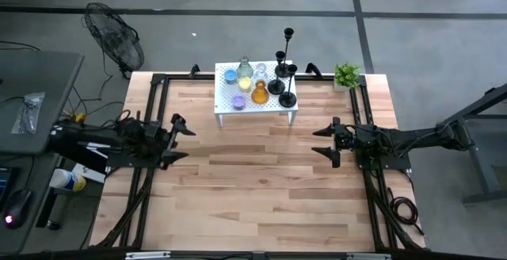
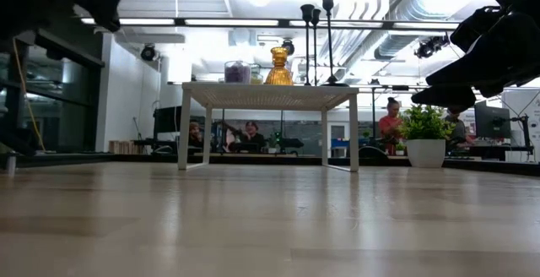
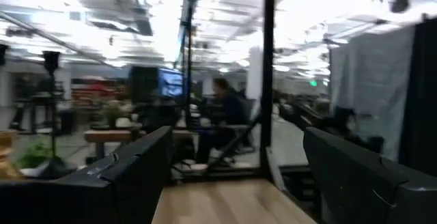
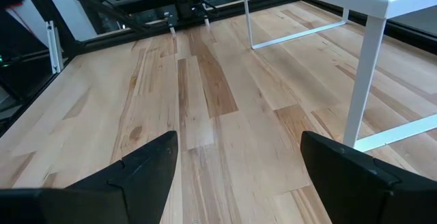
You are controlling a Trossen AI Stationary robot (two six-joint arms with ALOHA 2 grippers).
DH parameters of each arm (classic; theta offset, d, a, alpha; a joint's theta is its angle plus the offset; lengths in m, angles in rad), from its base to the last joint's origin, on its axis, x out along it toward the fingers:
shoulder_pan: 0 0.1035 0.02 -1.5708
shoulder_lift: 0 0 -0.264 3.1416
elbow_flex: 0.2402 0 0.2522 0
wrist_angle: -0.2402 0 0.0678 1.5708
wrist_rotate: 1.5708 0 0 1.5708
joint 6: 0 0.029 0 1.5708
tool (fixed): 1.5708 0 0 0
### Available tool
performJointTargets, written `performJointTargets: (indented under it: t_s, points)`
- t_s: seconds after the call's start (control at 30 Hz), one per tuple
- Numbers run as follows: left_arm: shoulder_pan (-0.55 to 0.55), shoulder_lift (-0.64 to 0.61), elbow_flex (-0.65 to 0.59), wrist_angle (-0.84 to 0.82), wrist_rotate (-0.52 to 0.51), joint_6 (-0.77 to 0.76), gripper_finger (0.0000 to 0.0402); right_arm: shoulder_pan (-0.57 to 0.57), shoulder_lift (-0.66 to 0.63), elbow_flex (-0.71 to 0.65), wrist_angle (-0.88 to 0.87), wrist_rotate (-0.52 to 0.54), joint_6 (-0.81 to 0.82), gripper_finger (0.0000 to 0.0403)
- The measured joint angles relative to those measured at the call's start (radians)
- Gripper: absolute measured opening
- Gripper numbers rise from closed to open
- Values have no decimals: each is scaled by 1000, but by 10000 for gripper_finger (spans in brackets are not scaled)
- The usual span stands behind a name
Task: Pick & Place candle stick holders
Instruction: Return to Home Position
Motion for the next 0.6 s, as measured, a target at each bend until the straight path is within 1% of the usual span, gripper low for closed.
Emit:
performJointTargets:
  t_s: [0.03,0.1,0.2,0.23,0.33,0.43,0.5,0.6]
  points:
    - [0,-44,0,-50,12,1,325,0,0,0,0,0,0,302]
    - [0,-121,0,-160,-1,17,325,0,0,0,0,0,0,302]
    - [0,-234,-1,-346,-82,51,325,0,0,0,0,0,0,302]
    - [0,-254,-1,-393,-114,62,325,0,0,0,0,0,0,302]
    - [0,-245,-1,-402,-206,72,325,0,0,0,1,0,0,302]
    - [0,-248,-1,-414,-246,72,325,0,0,0,0,0,0,302]
    - [0,-245,-1,-461,-253,72,325,0,0,0,0,0,0,302]
    - [0,-246,-1,-455,-253,72,325,0,0,0,0,0,0,302]
